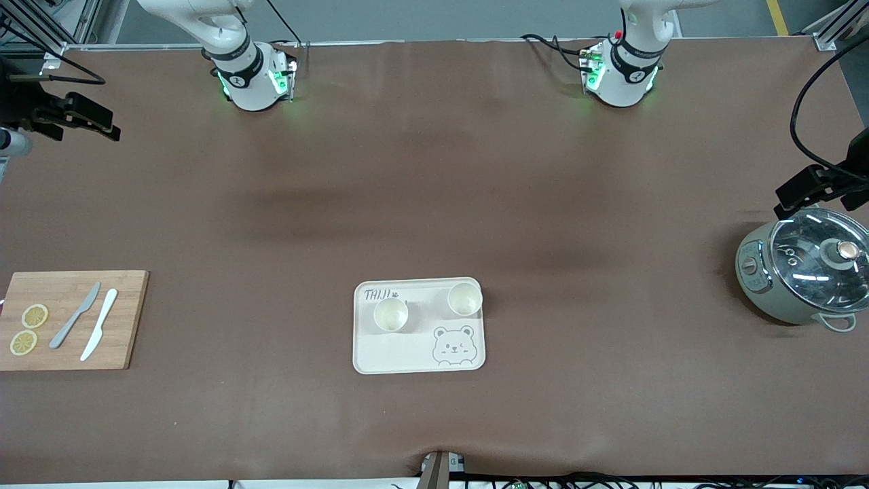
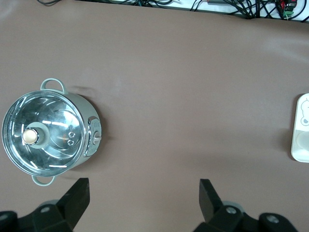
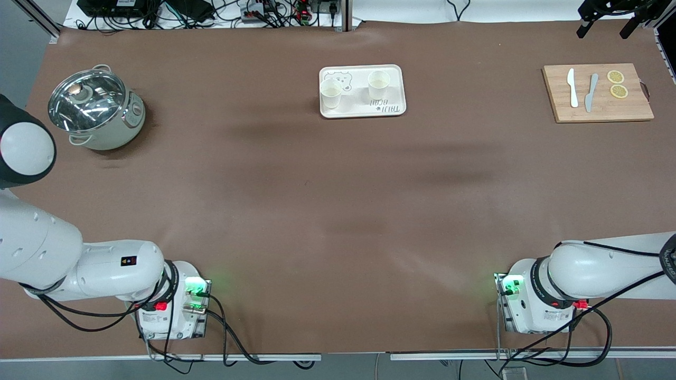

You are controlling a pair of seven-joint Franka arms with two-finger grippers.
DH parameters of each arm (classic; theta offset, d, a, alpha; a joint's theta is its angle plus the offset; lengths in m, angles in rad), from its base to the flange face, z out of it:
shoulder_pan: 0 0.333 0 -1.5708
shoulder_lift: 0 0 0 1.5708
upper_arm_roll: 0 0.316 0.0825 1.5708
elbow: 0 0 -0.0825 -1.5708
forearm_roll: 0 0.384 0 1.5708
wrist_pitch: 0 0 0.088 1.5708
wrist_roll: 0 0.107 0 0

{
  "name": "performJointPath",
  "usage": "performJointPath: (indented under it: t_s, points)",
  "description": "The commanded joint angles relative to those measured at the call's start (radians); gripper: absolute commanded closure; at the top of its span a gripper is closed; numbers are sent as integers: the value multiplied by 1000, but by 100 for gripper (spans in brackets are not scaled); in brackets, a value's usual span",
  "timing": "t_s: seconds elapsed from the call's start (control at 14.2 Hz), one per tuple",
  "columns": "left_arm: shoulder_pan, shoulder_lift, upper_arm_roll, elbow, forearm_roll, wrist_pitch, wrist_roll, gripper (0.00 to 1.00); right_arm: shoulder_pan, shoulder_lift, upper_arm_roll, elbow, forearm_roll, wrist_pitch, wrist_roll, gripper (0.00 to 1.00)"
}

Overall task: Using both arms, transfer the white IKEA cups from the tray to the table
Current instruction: 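Raise both arms from rest and swing them toward the table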

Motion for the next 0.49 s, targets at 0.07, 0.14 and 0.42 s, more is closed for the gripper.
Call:
performJointPath:
  t_s: [0.07,0.14,0.42]
  points:
    - [10,12,-2,29,28,5,46,0,3,24,-4,28,-6,-10,-8,0]
    - [15,12,0,29,21,7,89,0,1,24,-4,29,-6,-10,-8,0]
    - [4,16,1,24,27,13,72,0,0,54,-4,57,-5,-10,-10,0]
